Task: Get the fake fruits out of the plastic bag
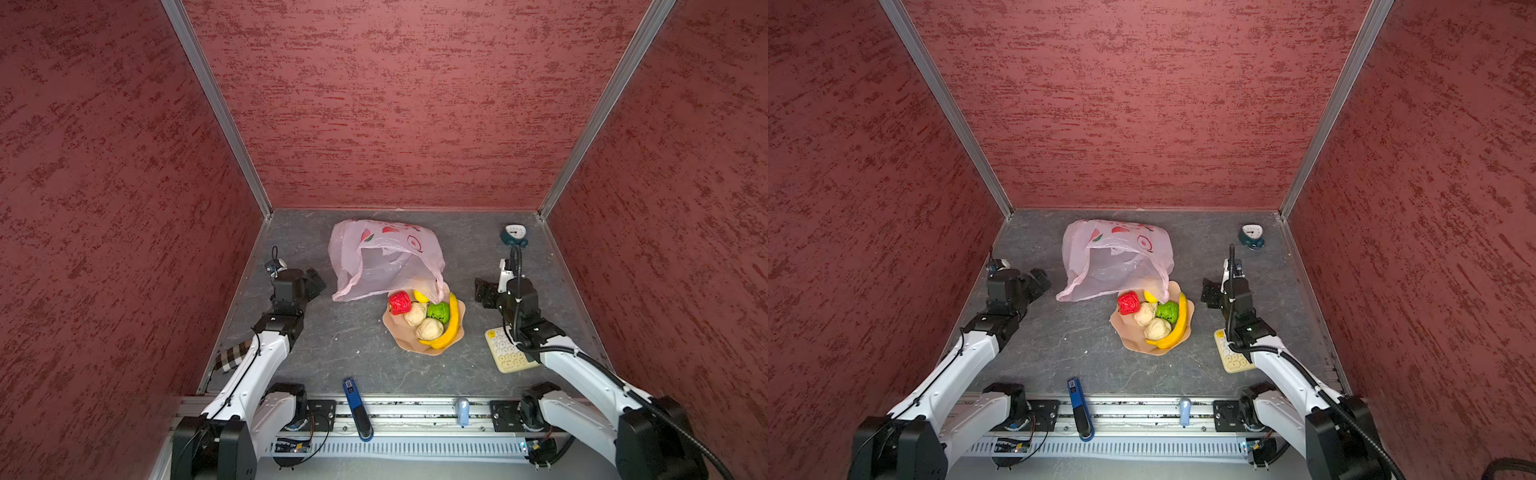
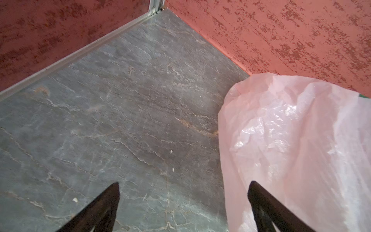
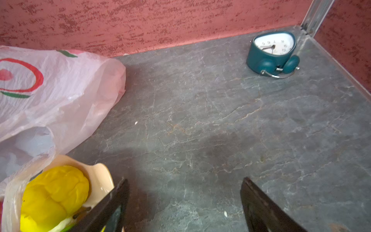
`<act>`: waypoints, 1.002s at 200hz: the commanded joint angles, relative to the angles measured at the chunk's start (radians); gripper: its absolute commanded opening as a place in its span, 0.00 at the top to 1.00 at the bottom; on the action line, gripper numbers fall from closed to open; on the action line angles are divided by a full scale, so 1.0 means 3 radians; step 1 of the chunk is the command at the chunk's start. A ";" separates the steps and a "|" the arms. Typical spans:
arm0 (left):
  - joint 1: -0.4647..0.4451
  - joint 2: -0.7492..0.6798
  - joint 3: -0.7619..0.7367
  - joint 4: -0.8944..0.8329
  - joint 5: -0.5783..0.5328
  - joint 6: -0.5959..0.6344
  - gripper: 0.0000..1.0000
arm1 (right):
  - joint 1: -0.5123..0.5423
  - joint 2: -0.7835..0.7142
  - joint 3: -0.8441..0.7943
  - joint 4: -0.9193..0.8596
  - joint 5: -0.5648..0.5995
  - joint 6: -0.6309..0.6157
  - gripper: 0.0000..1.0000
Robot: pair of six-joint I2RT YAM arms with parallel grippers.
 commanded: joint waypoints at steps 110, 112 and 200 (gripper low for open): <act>-0.0070 0.0639 -0.0548 0.2170 -0.0765 0.1212 0.01 | -0.0581 -0.0154 -0.0660 0.1604 0.0896 -0.0387 0.01; -0.0060 0.0663 -0.0557 0.2206 -0.0746 0.1221 0.01 | -0.0586 -0.0141 -0.0676 0.1649 0.0902 -0.0401 0.01; 0.0099 0.1447 -0.0483 0.3101 -0.0359 0.1522 0.01 | -0.0747 0.0685 -0.0806 0.2657 0.1030 -0.0591 0.01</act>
